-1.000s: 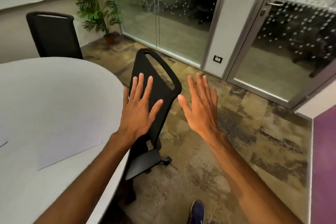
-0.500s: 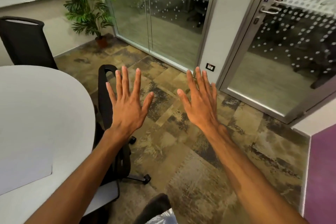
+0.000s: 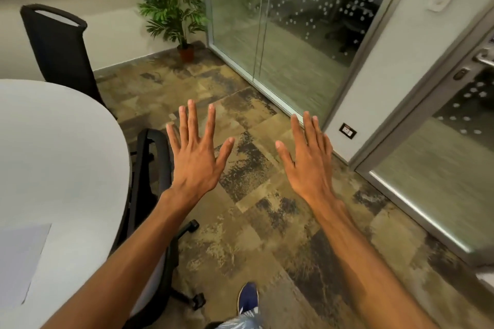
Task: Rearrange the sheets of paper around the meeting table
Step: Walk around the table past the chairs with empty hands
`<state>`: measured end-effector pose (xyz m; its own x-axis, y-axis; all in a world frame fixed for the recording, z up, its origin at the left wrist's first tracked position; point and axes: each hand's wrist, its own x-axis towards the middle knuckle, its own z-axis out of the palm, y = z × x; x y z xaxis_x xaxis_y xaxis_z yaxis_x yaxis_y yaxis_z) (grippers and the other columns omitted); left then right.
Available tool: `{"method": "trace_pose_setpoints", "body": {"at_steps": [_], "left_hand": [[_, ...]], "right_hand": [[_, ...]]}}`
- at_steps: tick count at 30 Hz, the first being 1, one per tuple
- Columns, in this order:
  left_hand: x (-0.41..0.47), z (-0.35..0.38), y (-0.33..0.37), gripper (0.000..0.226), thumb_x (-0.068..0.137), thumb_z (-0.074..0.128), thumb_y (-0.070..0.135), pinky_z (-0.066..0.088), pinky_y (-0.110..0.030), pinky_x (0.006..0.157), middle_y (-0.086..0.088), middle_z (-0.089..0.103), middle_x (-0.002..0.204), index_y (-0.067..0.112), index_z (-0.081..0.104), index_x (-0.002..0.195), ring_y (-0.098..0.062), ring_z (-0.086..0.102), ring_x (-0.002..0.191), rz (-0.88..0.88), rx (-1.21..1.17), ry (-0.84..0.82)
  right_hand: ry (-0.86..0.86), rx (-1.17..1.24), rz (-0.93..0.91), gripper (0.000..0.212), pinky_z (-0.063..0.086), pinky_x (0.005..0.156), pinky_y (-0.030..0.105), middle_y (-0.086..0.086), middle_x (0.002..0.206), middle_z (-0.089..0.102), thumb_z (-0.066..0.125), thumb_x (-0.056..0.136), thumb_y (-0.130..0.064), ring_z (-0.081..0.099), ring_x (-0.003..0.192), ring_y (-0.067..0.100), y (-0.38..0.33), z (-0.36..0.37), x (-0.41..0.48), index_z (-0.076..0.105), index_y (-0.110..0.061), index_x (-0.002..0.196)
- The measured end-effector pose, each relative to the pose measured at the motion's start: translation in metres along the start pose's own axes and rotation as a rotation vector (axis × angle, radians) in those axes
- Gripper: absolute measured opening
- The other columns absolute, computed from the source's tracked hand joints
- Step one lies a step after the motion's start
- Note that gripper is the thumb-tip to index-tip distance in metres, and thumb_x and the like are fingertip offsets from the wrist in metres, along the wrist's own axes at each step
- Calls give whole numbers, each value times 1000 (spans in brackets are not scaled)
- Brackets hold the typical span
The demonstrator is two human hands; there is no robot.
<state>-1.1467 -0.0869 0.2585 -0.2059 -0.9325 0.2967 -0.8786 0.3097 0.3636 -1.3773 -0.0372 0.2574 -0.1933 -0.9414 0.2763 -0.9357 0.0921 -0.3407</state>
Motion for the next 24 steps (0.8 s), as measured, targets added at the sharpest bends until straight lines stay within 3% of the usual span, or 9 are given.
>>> {"method": "trace_pose_setpoints", "body": {"at_steps": [8, 17, 24], "left_hand": [[111, 25, -36, 74, 103, 27, 62, -6, -55, 124, -5, -16, 168, 28, -7, 160, -21, -19, 154, -112, 23, 59], [254, 67, -100, 74, 101, 19, 66, -13, -56, 121, 0, -20, 167, 31, -9, 159, -18, -22, 153, -307, 132, 53], [380, 66, -156, 73, 102, 20, 64, -6, -56, 123, -1, -22, 167, 31, -9, 159, -18, -24, 152, -418, 147, 104]], "right_hand": [[-36, 127, -197, 68, 5, 127, 48, 0, 170, 2, 35, 104, -54, -5, 157, 16, -23, 38, 148, 11, -27, 161], [-93, 203, -394, 68, 6, 126, 50, 0, 170, 1, 35, 103, -55, -6, 157, 17, -63, 119, 340, 12, -28, 161], [-131, 259, -531, 69, 6, 126, 50, 1, 170, -1, 38, 103, -53, -6, 157, 18, -110, 173, 493, 12, -27, 161]]}}
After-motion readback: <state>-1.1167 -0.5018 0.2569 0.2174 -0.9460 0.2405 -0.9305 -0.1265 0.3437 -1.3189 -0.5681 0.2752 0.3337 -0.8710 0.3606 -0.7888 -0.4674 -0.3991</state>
